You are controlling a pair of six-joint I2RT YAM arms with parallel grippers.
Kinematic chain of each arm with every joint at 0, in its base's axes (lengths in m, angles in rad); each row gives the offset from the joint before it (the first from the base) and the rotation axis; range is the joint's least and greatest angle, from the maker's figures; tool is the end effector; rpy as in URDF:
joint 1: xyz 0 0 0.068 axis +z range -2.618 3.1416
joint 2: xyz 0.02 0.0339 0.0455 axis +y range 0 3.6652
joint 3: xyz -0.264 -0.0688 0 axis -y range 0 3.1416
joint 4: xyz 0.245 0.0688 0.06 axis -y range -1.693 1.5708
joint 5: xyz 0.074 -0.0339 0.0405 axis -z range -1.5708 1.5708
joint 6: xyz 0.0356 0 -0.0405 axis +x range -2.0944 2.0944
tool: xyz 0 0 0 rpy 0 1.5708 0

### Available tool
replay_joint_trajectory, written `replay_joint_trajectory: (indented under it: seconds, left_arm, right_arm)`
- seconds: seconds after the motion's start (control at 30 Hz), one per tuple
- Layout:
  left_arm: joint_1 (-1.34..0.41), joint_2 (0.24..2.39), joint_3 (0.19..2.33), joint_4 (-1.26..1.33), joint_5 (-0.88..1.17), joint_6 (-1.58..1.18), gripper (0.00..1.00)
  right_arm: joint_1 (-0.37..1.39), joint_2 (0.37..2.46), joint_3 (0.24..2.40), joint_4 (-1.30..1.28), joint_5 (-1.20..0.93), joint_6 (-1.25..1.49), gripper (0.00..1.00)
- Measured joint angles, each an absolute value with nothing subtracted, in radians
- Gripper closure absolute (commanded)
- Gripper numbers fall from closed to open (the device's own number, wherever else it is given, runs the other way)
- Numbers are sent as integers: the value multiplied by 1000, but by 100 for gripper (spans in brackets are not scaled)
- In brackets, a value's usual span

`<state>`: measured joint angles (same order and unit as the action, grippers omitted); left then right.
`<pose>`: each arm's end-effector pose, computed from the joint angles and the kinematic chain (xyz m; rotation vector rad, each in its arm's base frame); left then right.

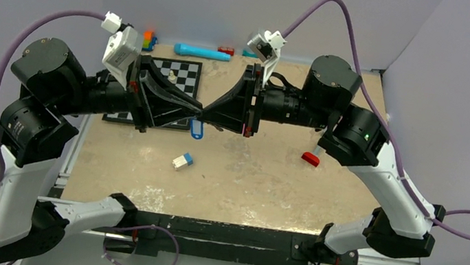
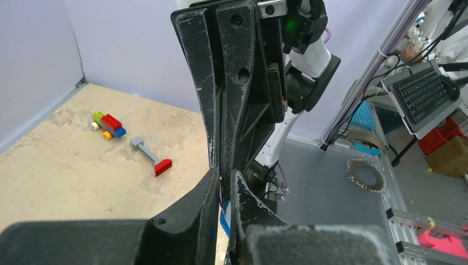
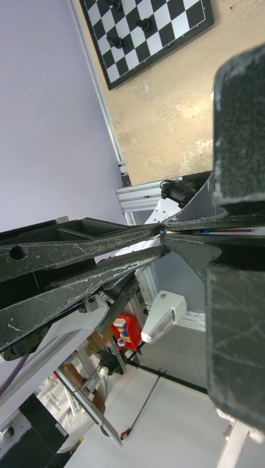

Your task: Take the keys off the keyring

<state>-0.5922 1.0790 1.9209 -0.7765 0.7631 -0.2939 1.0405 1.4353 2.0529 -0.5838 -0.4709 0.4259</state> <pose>0.0803 -0.0836 0.5754 0.8769 1.4179 -1.2569 0.1150 0.2281 0.5694 -0.9169 1.4938 1.4809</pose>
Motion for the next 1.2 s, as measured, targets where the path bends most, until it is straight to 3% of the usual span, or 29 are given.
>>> replay_joint_trajectory:
  seconds: [0.43, 1.2]
  left_arm:
    - [-591, 908, 1579, -350, 704, -544, 90]
    - [-591, 786, 1309, 36, 533, -777, 91]
  right_arm:
    - [1042, 1419, 2016, -516, -487, 453, 100]
    - [1047, 1386, 1915, -336, -456, 503, 100]
